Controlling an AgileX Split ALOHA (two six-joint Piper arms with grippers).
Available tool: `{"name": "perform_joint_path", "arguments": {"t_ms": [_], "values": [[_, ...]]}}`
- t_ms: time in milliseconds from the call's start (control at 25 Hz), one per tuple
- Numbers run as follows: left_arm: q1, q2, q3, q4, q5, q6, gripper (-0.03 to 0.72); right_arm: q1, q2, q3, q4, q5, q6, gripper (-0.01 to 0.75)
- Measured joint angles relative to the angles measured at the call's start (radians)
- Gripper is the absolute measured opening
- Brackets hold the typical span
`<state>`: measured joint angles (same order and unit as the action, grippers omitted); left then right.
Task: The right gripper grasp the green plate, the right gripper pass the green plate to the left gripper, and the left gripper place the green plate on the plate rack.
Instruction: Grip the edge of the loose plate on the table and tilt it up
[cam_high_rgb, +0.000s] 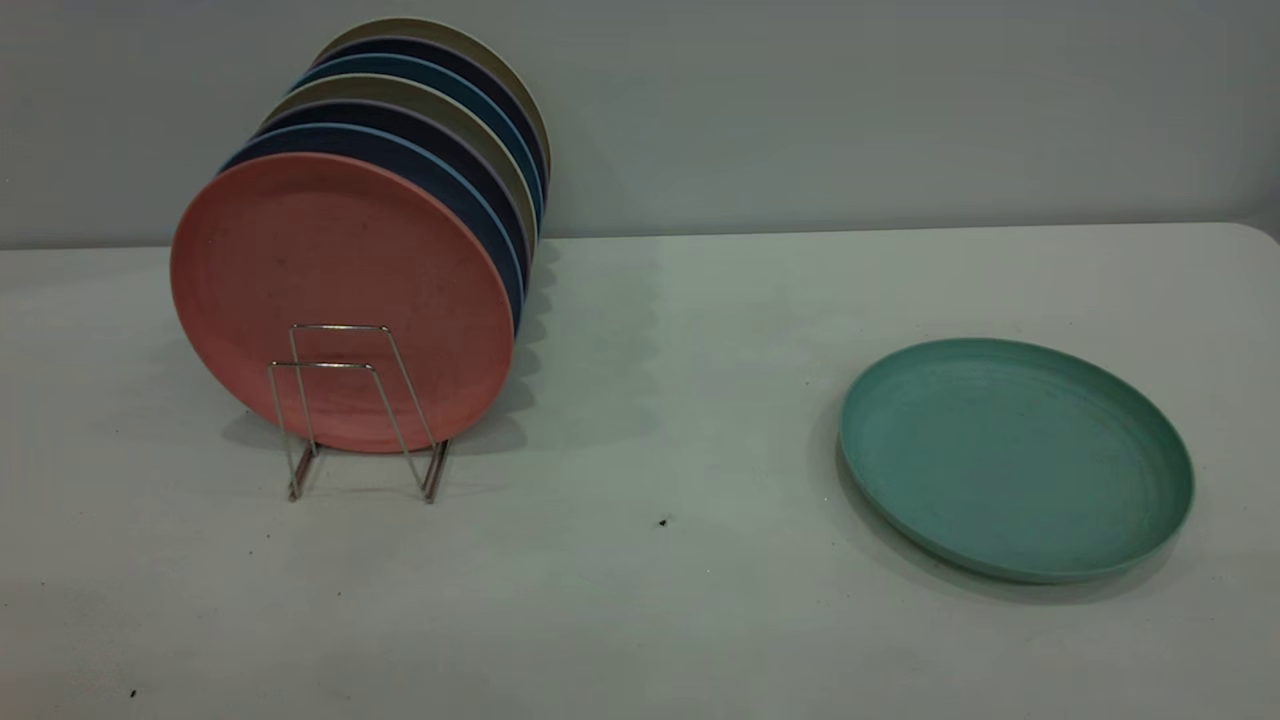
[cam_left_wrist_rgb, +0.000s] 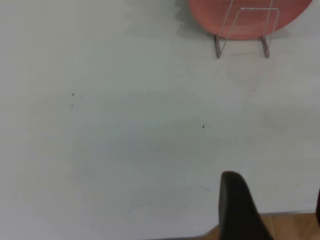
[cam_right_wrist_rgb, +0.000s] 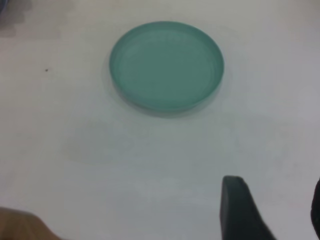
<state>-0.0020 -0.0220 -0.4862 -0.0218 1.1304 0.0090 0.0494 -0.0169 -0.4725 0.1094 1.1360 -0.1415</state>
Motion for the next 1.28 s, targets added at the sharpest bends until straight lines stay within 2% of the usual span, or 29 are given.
{"name": "perform_joint_path", "arguments": {"t_ms": [720,880,1040,1280], "values": [[0.0,0.003,-0.004,0.0,-0.002,0.0,0.406,0.0,0.018,-0.007,0.004,-0.011,0.032,0.38],[0.0,0.119,-0.065,0.0,-0.059,0.0,0.428,0.0,0.158,-0.037,0.016,-0.103,0.045,0.444],[0.0,0.37,-0.173,0.0,-0.156,0.02,0.487,0.0,0.388,-0.092,0.043,-0.219,0.044,0.521],[0.0,0.756,-0.339,0.0,-0.276,0.079,0.524,0.0,0.729,-0.179,0.142,-0.358,-0.063,0.55]]}}
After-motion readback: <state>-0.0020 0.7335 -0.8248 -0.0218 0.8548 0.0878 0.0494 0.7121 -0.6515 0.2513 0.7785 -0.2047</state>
